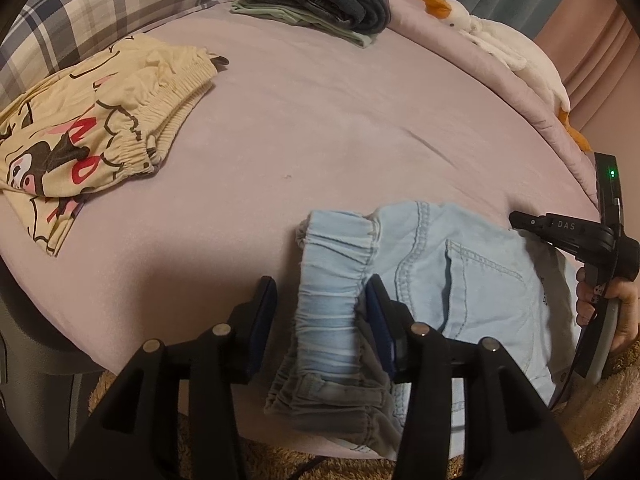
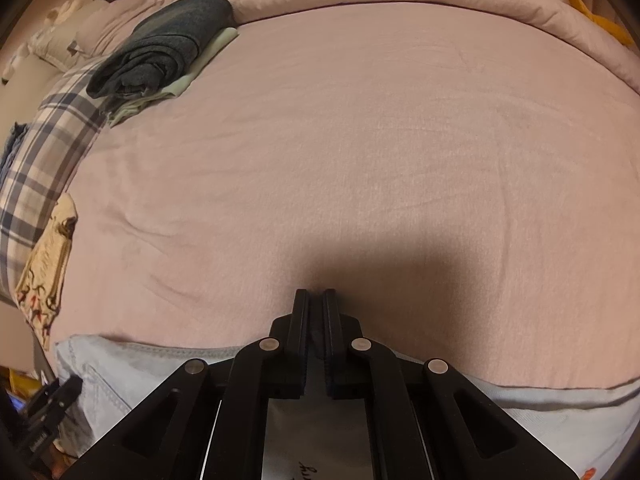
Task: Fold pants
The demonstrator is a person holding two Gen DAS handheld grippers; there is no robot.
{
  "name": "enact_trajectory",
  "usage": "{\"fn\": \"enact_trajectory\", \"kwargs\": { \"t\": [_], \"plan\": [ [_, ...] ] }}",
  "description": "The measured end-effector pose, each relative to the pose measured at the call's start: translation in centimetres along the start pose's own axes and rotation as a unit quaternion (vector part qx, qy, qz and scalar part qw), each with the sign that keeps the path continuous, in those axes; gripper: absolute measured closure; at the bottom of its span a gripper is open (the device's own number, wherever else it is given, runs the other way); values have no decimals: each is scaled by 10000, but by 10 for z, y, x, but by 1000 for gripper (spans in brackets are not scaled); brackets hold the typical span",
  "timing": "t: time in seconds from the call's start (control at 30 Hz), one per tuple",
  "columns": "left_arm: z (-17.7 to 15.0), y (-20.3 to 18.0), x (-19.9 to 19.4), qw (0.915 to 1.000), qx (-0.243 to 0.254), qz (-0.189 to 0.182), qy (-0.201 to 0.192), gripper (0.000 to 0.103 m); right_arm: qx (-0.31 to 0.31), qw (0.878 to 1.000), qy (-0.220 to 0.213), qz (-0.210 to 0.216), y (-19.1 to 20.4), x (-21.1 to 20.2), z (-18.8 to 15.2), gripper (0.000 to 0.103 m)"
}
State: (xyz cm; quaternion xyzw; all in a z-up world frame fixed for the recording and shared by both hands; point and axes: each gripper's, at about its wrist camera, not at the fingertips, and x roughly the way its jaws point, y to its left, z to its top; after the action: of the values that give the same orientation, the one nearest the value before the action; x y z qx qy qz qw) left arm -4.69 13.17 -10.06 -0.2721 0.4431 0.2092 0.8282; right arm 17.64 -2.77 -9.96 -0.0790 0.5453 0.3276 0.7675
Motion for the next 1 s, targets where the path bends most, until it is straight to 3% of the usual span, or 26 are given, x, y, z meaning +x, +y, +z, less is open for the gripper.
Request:
{"fn": "enact_trajectory", "kwargs": {
  "t": [0.47, 0.9, 1.0],
  "plan": [
    [0, 1, 1, 10000, -19, 29, -9, 53, -35, 10000, -43, -57, 2, -1, -1, 101],
    [-2, 4, -21, 9994, -332, 93, -27, 33, 252, 9996, -111, 115, -6, 0, -1, 103],
    [-3, -4, -39, 9996, -108, 219, -163, 19, 226, 9994, -132, 234, -9, -4, 2, 103]
  ]
}}
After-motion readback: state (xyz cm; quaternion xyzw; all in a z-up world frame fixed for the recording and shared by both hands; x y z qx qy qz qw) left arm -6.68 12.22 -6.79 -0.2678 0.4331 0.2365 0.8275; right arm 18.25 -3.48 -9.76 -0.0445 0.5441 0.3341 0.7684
